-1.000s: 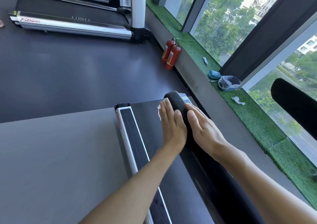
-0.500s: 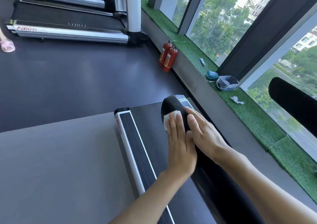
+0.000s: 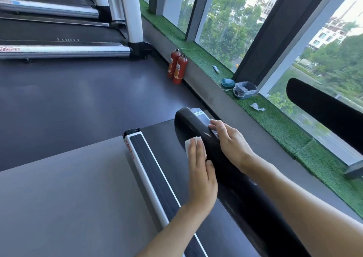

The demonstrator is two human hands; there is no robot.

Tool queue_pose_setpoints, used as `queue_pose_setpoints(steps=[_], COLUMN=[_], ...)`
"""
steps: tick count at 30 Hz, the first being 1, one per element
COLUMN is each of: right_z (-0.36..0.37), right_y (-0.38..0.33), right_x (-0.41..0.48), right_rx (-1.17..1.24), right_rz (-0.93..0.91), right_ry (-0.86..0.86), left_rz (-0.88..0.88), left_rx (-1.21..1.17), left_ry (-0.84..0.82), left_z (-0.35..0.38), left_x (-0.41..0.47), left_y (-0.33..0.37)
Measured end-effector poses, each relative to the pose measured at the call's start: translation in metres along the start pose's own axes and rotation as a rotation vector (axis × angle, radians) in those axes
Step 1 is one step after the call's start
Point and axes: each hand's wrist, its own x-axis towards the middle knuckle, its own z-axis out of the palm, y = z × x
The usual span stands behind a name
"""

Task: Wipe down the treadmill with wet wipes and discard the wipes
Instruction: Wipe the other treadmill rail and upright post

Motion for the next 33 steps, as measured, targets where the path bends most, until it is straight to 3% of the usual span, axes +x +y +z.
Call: queue_pose_setpoints(steps=[10, 15, 18, 24, 29, 33], right_z=[-0.037, -0.065, -0.086, -0.115, -0.136, -0.139], right_y=[0.026, 0.048, 0.067, 0.095, 0.109, 0.109], right_x=[-0.088, -0.165, -0.221, -0.320, -0.377, -0.400], right_rx=[-0.075, -0.062, -0.069, -0.067, -0.040, 0.227], right_rz=[0.089, 0.115, 0.132, 0.196, 0.255, 0.227], right_ry=[0.021, 0.082, 0.145, 0.306, 0.577, 0.513], left_rz=[0.111, 0.117, 0.122, 0.162, 0.136, 0.085], left_rx=[0.089, 0.079, 0.043, -0.088, -0.189, -0.218], left_ry=[0.111, 0.091, -0.013, -0.403, -0.506, -0.617], left_z=[0.021, 0.038, 0.047, 0.049, 0.056, 0.066], left_x=[-0.073, -0.116, -0.151, -0.219, -0.240, -0.232], left_y=[0.031, 0.058, 0.075, 0.126, 0.161, 0.185])
